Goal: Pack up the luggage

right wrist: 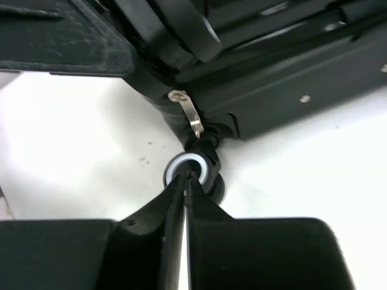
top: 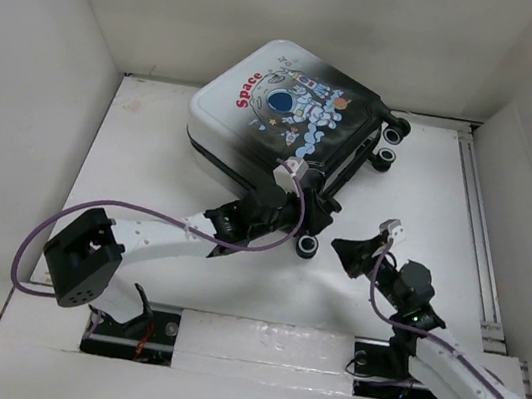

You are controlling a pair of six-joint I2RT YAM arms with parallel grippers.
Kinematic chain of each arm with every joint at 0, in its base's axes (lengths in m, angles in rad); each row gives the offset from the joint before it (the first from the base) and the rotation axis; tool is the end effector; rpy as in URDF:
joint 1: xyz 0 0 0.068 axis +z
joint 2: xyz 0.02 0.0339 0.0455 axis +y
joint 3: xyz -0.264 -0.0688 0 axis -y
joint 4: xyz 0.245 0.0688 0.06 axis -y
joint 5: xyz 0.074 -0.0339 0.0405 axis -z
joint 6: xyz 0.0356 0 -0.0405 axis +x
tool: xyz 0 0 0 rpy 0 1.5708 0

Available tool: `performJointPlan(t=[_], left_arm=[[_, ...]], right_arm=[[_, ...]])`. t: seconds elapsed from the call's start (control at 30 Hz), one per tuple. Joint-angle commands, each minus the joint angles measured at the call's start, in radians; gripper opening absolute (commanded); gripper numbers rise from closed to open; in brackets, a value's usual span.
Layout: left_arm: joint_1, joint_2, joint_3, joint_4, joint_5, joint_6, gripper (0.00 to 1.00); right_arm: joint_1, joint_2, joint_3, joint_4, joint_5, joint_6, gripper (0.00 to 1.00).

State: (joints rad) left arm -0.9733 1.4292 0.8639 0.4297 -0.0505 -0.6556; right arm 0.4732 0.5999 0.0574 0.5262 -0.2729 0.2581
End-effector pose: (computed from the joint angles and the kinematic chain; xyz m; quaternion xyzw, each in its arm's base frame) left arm 0.1873 -0.2721 0.2795 0.1027 0.7463 -0.4651 0.4650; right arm 0.1302 0.0774 0.1857 -0.1707 0.6919 0.3390 0.6142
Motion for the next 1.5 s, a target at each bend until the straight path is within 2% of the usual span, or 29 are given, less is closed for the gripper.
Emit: performJointPlan(t=[0.0, 0.1, 0.27, 0.5, 0.57, 0.73, 0.8, 0.9, 1.03, 1.23, 1.47], left_arm=[[0.007, -0.098, 0.044, 0.179, -0.028, 0.011, 0.0], [0.007, -0.107, 0.053, 0.188, -0.018, 0.011, 0.0], [0.007, -0.127, 0.053, 0.188, -0.008, 0.011, 0.0], [0.007, -0.127, 0.053, 0.188, 0.001, 0.011, 0.0], [0.007, -0.127, 0.053, 0.188, 0.011, 0.011, 0.0], [0.007, -0.118, 0.053, 0.188, 0.011, 0.011, 0.0], [0.007, -0.118, 0.053, 0.188, 0.011, 0.011, 0.0], [0.007, -0.118, 0.053, 0.188, 0.011, 0.011, 0.0], [0.007, -0.127, 0.053, 0.188, 0.011, 0.011, 0.0], [0.007, -0.127, 0.053, 0.188, 0.011, 0.011, 0.0], [0.007, -0.127, 0.044, 0.188, 0.011, 0.011, 0.0]], right_arm=[[0.057, 0.128, 0.051, 0.254, 0.07, -0.038, 0.2], [0.096, 0.269, 0.084, 0.404, 0.083, -0.069, 0.37], [0.073, 0.579, 0.104, 0.706, 0.022, -0.079, 0.48], [0.05, 0.853, 0.17, 0.949, -0.064, -0.079, 0.52], [0.05, 0.909, 0.179, 1.047, -0.123, -0.06, 0.52], [0.032, 1.095, 0.179, 1.287, -0.132, 0.024, 0.52], [0.031, 1.123, 0.211, 1.287, -0.152, 0.024, 0.45], [0.06, 1.117, 0.223, 1.287, -0.14, 0.01, 0.44], [0.07, 1.054, 0.197, 1.287, -0.089, -0.002, 0.58], [0.059, 1.035, 0.209, 1.287, -0.08, -0.013, 0.59], [0.07, 0.993, 0.231, 1.287, -0.071, -0.013, 0.51]])
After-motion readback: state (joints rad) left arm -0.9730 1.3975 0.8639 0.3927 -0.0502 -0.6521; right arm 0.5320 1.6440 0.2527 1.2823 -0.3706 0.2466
